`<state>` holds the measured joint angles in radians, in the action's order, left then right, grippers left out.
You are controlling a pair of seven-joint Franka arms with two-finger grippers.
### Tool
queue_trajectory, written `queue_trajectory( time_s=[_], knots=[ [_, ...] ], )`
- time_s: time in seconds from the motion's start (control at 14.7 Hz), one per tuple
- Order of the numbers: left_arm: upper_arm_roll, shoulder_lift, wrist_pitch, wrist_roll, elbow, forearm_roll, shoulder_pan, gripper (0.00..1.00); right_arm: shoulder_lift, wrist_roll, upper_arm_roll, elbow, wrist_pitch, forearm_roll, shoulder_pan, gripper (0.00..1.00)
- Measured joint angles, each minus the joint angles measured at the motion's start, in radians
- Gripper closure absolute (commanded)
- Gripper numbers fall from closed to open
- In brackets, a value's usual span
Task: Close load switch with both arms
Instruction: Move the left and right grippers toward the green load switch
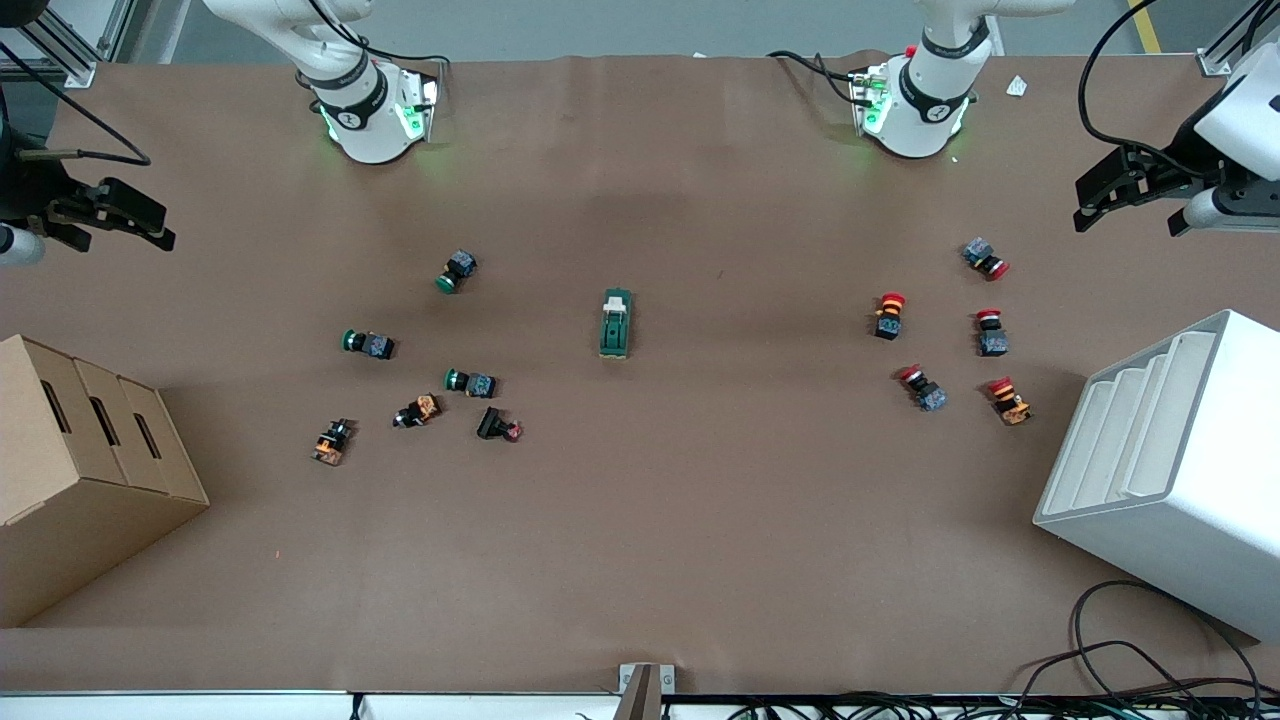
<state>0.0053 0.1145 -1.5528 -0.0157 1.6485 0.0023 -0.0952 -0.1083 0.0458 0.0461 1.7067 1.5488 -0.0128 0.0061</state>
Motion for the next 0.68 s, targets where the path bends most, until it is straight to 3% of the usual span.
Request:
queue_trajectory(
  time_s=[0.41,0.68],
  knots=[
    [-0.006,-0.001,0.002,0.0,-0.007,0.0,-0.009,0.0,0.0,0.032,0.0,0.0,0.0,0.004,0.0,0.0],
    [-0.109,-0.016,0.007,-0.024,0.006,0.0,-0.017,0.0,0.0,0.032,0.003,-0.019,-0.006,0.003,-0.004,0.0]
  ],
)
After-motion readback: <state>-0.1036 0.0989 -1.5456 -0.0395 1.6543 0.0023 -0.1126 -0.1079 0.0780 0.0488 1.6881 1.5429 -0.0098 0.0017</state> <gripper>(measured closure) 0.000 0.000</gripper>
